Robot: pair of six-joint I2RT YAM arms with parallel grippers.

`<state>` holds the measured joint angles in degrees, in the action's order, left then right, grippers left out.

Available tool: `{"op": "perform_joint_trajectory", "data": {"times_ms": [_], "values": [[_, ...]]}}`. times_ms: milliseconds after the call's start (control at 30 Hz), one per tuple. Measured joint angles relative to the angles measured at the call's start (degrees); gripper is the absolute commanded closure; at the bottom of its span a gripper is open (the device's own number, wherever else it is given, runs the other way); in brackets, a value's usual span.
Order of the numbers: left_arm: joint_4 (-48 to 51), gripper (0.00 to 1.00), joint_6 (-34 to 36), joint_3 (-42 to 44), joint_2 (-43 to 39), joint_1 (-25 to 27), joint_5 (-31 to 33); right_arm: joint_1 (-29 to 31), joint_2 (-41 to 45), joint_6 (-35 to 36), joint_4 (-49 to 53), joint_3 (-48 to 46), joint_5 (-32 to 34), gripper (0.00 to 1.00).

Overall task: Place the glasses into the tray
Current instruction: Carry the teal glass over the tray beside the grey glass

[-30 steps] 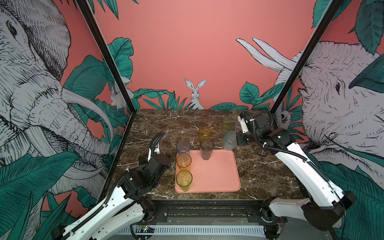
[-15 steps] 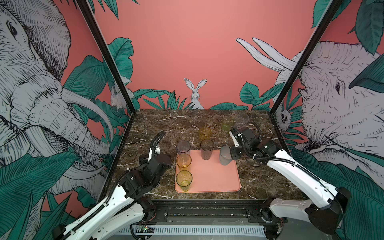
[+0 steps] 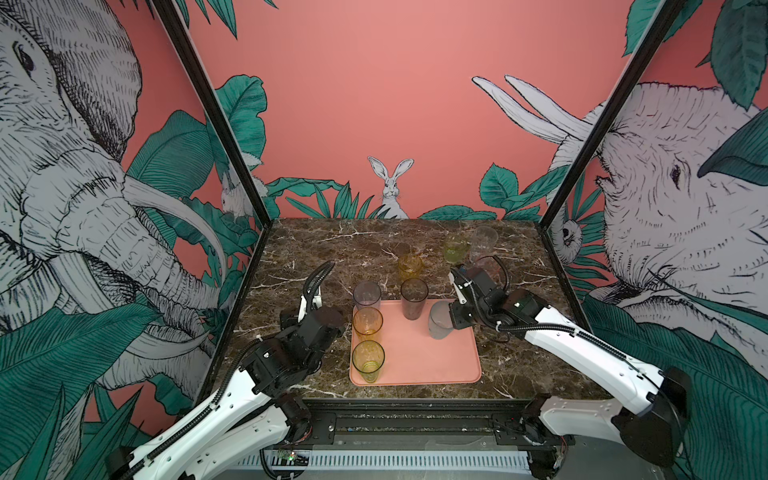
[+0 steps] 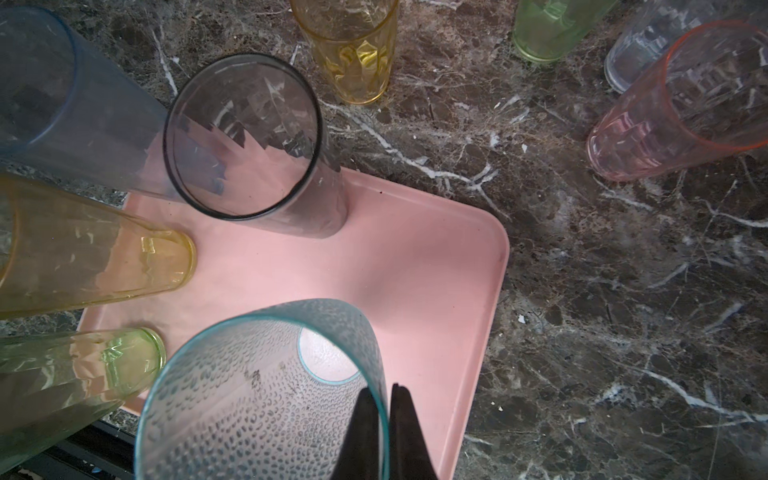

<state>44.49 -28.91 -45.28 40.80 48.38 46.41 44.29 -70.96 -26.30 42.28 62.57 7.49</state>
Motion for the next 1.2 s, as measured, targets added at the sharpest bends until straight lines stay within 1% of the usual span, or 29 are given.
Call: {"op": "perform_joint_trajectory", "data": {"times_ms": [500, 1200], "values": [[0.0, 0.04, 0.0, 0.0, -0.1, 0.0, -0.1, 3.6, -4.1, -2.0, -5.2, -1.4, -0.5, 1.00], [0.0, 0.04, 0.0, 0.2, -0.6, 0.0, -0.1, 5.5, -9.4, -2.9, -9.6, -2.5, -0.9, 1.00]]}}
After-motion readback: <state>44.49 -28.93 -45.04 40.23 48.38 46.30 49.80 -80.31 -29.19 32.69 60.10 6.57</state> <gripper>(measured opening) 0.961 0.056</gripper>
